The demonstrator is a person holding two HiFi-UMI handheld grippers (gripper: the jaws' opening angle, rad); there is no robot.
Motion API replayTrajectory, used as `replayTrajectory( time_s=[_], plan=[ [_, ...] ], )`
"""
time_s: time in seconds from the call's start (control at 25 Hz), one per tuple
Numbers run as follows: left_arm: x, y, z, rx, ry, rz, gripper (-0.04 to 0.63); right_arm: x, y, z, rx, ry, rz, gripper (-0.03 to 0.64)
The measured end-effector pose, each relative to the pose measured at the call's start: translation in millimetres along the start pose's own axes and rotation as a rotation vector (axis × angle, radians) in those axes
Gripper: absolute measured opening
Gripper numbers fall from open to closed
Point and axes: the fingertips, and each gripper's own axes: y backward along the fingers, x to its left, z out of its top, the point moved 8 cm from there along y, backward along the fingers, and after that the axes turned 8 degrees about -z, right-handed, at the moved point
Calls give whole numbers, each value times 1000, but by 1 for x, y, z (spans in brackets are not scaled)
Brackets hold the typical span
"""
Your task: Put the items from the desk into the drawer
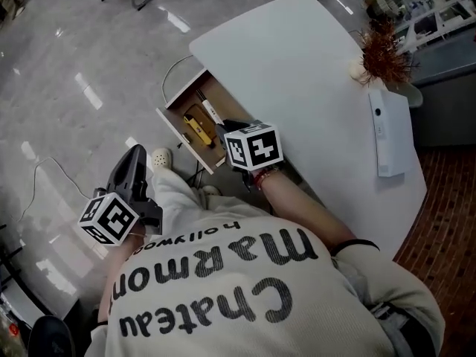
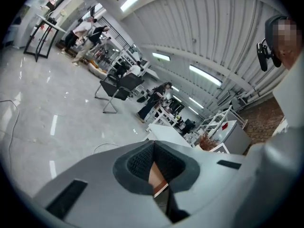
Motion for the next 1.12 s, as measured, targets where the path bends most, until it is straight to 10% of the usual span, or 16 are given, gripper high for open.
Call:
replayTrajectory(
  time_s=[0.48, 1.12],
  plan=[
    [41, -15, 50, 67, -53, 16, 2, -9, -85, -41, 246, -83, -65, 74],
    [113, 11, 62, 80, 16, 249, 2, -13, -195, -67, 438, -91, -71, 74]
  ],
)
